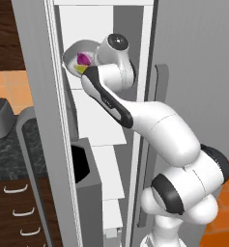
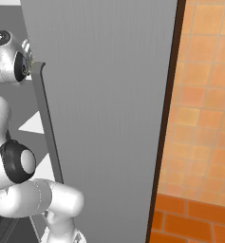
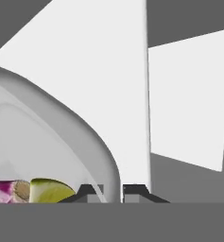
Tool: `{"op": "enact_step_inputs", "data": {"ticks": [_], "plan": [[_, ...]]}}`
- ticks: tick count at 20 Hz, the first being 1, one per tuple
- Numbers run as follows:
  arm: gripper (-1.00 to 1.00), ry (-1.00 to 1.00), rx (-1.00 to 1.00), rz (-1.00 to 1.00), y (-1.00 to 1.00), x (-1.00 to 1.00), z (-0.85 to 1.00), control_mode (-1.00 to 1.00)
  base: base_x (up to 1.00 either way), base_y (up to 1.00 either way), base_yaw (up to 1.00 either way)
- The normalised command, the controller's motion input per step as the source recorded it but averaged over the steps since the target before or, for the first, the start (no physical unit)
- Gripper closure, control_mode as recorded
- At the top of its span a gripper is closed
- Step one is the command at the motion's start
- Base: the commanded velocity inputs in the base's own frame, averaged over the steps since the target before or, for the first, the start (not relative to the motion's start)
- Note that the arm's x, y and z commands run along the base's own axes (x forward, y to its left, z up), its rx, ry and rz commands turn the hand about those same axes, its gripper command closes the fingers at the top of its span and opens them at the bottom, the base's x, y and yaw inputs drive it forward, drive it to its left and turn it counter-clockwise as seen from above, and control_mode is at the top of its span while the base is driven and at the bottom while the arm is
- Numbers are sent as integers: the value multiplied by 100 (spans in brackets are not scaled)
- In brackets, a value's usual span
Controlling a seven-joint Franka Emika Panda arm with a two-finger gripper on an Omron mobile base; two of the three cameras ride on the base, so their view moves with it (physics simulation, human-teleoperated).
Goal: Take the meat container that has the steak and place it on the second highest rack of the freezer. Then take the vegetable container that has the lemon wedge and onion and place it on the highest rack of the freezer.
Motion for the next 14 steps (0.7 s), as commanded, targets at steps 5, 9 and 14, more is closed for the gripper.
{"op": "enact_step_inputs", "data": {"ticks": [5, 9, 14], "plan": [[100, 4, -2, -4, 0, 34, -14, -100, 0, 0, 0], [100, 2, -1, -3, -1, 42, -7, -100, 0, 0, 0], [-100, 0, -3, -3, -6, 23, -15, -100, 0, 0, 0]]}}
